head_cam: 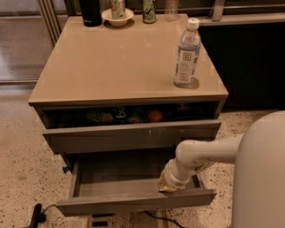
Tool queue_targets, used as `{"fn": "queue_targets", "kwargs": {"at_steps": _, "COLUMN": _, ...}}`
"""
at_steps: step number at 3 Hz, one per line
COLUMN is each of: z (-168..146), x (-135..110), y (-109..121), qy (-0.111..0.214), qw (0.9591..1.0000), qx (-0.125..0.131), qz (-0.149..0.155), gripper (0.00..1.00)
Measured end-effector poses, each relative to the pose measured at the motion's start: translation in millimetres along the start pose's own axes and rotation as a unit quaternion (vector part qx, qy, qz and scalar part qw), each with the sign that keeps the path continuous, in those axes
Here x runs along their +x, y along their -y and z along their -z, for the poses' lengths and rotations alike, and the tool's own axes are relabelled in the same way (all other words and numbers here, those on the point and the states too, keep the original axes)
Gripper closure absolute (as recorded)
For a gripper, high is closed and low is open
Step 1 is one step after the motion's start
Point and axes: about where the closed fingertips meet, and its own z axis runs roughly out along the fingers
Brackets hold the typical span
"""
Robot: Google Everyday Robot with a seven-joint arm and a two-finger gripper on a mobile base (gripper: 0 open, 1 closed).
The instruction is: Open middle drawer
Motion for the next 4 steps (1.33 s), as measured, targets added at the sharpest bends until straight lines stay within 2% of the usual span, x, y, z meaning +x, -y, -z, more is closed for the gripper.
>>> {"fn": "queue_targets", "kwargs": {"at_steps": 3, "z": 1.0, "x": -0.4, "y": 0.0, "qy": 0.000, "qw": 1.0000, "qx": 0.000, "qz": 0.000, "gripper": 0.29}}
{"fn": "queue_targets", "kwargs": {"at_steps": 4, "z": 0.9, "x": -0.4, "y": -0.1, "qy": 0.000, "qw": 1.0000, "qx": 0.000, "qz": 0.000, "gripper": 0.00}}
